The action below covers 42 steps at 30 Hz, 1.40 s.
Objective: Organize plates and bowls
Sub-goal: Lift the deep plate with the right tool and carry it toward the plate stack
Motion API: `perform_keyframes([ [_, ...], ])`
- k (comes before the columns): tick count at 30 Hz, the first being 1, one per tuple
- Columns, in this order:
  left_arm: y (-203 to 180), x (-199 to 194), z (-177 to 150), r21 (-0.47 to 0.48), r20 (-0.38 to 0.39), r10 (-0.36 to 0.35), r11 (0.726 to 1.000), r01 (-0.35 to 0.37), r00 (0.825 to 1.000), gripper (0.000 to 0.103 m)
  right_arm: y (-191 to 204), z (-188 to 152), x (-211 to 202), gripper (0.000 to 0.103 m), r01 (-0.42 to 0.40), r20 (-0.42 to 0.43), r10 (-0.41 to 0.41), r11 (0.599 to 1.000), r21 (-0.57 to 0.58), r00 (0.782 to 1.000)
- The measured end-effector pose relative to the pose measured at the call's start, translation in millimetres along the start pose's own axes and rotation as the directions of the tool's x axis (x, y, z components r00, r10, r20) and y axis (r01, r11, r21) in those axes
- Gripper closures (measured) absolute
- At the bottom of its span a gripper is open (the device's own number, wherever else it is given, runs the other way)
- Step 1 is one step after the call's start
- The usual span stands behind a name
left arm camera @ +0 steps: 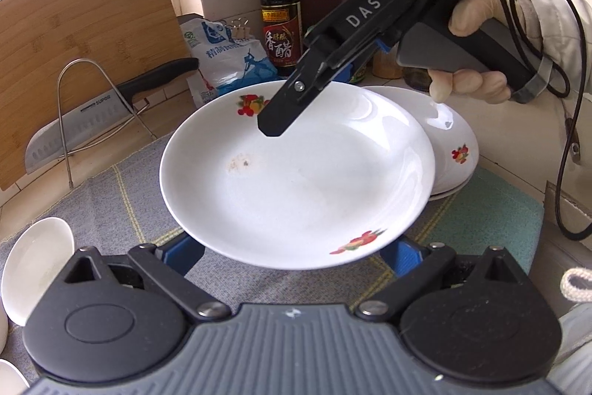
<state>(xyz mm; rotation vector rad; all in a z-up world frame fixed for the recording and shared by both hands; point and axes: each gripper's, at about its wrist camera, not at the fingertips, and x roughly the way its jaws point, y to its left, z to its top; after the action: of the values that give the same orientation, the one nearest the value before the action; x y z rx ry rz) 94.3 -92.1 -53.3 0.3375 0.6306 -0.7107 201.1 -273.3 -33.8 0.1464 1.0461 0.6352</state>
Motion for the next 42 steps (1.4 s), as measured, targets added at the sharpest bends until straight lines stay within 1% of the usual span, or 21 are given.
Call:
perform_keyframes([
  [10, -23, 3, 9, 0.053, -0.004, -0.059, 0.997, 0.059, 0.998, 0.003, -13, -27, -28, 0.004, 0.041, 0.032, -0.043, 0.998, 0.050, 0.999],
  [17, -38, 14, 18, 0.086, -0.019, -0.109, 0.990, 0.110, 0.994, 0.003, -29, -46, -43, 0.004, 0.072, 0.049, -0.077, 0.992, 0.099, 0.996],
  [23, -50, 27, 24, 0.107, -0.043, -0.137, 0.984, 0.141, 0.990, 0.003, -43, -58, -50, 0.004, 0.088, 0.054, -0.096, 0.986, 0.142, 0.994],
  [29, -58, 36, 30, 0.121, -0.059, -0.155, 0.980, 0.161, 0.986, 0.003, -57, -69, -53, 0.004, 0.093, 0.054, -0.105, 0.979, 0.184, 0.993],
  [42, -60, 50, 37, 0.148, -0.083, -0.153, 0.975, 0.164, 0.985, 0.003, -73, -79, -55, 0.004, 0.096, 0.045, -0.108, 0.970, 0.225, 0.993],
])
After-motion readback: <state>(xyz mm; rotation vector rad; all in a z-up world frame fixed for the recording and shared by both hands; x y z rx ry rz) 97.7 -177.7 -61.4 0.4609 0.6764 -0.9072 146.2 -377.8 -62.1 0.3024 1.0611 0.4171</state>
